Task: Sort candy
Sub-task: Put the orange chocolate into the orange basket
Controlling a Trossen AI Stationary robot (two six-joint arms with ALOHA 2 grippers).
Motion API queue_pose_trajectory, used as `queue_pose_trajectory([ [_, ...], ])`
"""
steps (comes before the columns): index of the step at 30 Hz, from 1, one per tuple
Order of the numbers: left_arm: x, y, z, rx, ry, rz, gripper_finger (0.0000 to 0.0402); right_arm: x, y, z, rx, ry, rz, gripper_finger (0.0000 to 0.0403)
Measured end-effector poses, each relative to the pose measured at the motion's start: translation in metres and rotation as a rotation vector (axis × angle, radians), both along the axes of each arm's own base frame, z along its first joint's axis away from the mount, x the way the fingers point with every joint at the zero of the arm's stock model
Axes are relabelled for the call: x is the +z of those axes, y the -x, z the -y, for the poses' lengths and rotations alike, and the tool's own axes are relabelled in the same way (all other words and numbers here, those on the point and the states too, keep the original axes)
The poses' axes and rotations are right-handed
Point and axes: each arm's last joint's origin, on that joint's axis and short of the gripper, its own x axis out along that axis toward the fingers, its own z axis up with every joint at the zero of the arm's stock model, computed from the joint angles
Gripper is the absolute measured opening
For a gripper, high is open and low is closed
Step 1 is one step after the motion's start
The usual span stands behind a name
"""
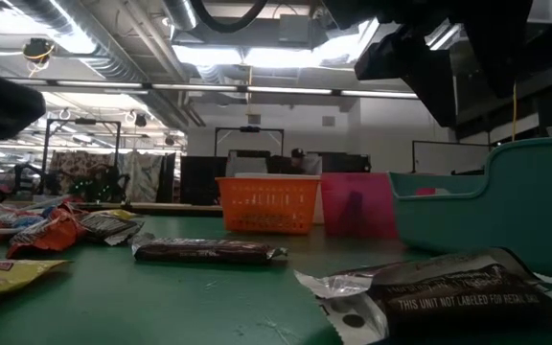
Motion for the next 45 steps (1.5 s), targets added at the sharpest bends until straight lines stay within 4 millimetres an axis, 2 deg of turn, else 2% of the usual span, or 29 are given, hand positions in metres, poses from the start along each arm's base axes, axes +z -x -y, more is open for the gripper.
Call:
queue_pose_trajectory([
  [7,0.015,-0.016,-0.001,0.053,0.014,0.083,0.0064,0.000,0.000,0.000,0.000,-0.001,0.000,0.0225],
  [14,0.030,-0.041,-0.017,0.155,-0.099,0.230,0.0064,0.000,0.000,0.000,0.000,-0.001,0.001,0.0225],
  [17,0.037,-0.053,-0.030,0.240,-0.182,0.309,0.0064,0.000,0.000,0.000,0.000,-0.001,0.000,0.0225],
  [22,0.042,-0.071,-0.052,0.249,-0.341,0.409,0.0064,0.000,0.000,0.000,0.000,-0.001,0.001,0.0225],
  [27,0.049,-0.093,-0.085,0.311,-0.466,0.498,0.0064,0.000,0.000,0.000,-0.013,-0.005,-0.003,0.0225],
  [36,0.060,-0.121,-0.138,0.449,-0.371,0.591,0.0065,0.000,0.000,-0.001,-0.119,0.012,-0.017,0.0225],
  [45,0.058,-0.126,-0.165,0.466,-0.316,0.557,0.0070,0.000,0.001,-0.003,-0.139,0.017,-0.020,0.0225],
])
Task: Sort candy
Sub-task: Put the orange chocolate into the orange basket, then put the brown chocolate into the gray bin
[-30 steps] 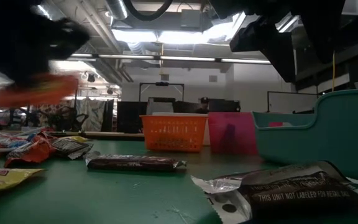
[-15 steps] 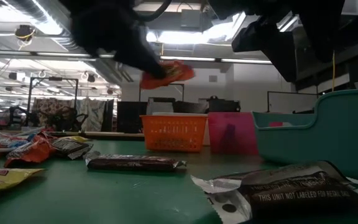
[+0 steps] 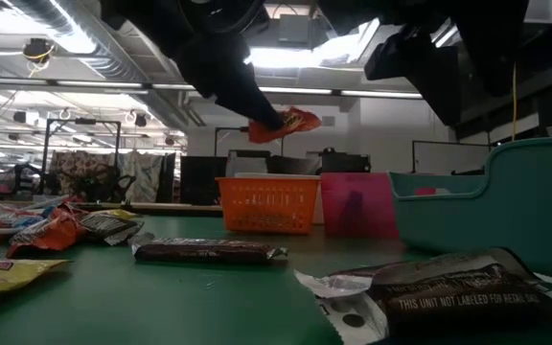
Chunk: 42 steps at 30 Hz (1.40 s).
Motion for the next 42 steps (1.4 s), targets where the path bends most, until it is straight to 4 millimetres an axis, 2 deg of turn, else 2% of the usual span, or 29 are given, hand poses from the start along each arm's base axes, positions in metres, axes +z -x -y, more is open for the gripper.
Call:
queue_pose_trajectory([
  [6,-0.002,0.001,-0.012,0.035,-0.003,-0.024,0.0118,0.000,0.004,-0.017,0.047,-0.003,0.034,0.0225],
  [11,-0.002,0.000,-0.013,0.037,-0.002,-0.025,0.0150,-0.001,0.001,-0.044,0.112,0.016,0.196,0.0225],
  [17,-0.002,0.000,-0.013,0.038,-0.002,-0.024,0.0155,0.002,-0.003,-0.072,0.158,0.053,0.417,0.0225],
  [30,-0.002,0.001,-0.002,0.004,-0.002,-0.024,0.0155,0.007,0.002,-0.124,0.222,-0.047,0.657,0.0225],
  [35,-0.002,0.002,0.005,-0.016,-0.002,-0.025,0.0155,-0.013,0.002,-0.138,0.235,0.050,0.672,0.0225],
  [42,-0.001,0.003,0.012,-0.035,0.001,-0.023,0.0155,-0.046,-0.005,-0.142,0.185,0.079,0.603,0.0225],
])
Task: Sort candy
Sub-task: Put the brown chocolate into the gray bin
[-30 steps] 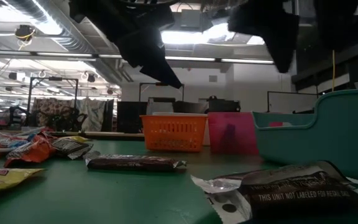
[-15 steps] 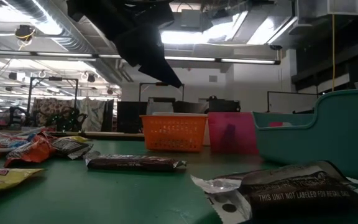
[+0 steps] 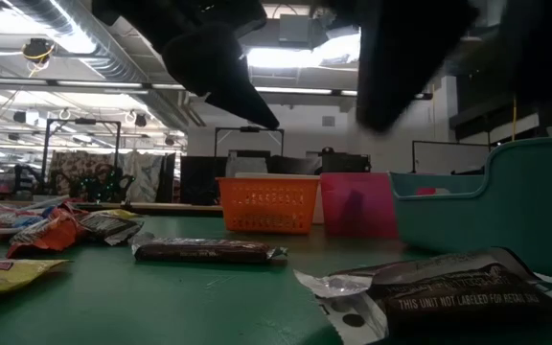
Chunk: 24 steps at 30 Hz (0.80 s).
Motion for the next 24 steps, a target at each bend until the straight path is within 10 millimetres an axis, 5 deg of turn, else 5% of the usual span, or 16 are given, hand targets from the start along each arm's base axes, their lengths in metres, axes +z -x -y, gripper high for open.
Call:
queue_pose_trajectory([
  [12,0.000,0.002,0.010,-0.030,0.001,0.001,0.0155,-0.029,-0.004,0.000,-0.053,0.028,-0.077,0.0225],
  [24,0.001,0.001,0.012,-0.037,0.005,0.008,0.0155,-0.038,-0.008,0.010,-0.138,0.024,-0.136,0.0225],
])
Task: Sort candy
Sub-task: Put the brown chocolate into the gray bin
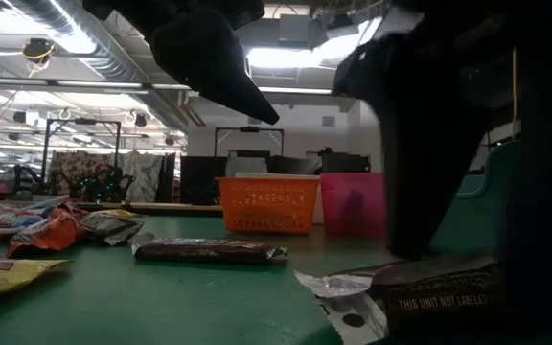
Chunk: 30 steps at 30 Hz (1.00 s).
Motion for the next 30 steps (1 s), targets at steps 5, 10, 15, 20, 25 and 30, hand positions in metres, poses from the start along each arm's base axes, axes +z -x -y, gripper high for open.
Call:
queue_pose_trajectory([
  [5,0.000,0.000,0.000,0.000,0.000,-0.001,0.0155,-0.013,-0.002,0.000,-0.003,0.005,-0.029,0.0225],
  [10,0.000,0.000,0.000,-0.011,0.009,-0.001,0.0155,-0.017,-0.003,-0.001,0.003,-0.008,-0.047,0.0225],
  [15,0.000,0.000,0.001,-0.017,0.013,-0.003,0.0155,-0.018,-0.003,-0.001,0.003,-0.009,-0.047,0.0225],
  [20,0.000,0.000,0.001,-0.022,0.006,-0.005,0.0155,-0.018,-0.003,-0.001,0.007,-0.024,-0.059,0.0225],
  [25,0.000,0.001,0.004,-0.042,-0.006,-0.009,0.0155,-0.019,-0.003,-0.001,0.009,-0.029,-0.064,0.0217],
  [30,0.011,0.011,0.012,-0.075,-0.006,-0.011,0.0155,-0.019,-0.003,-0.002,0.014,-0.048,-0.070,0.0168],
])
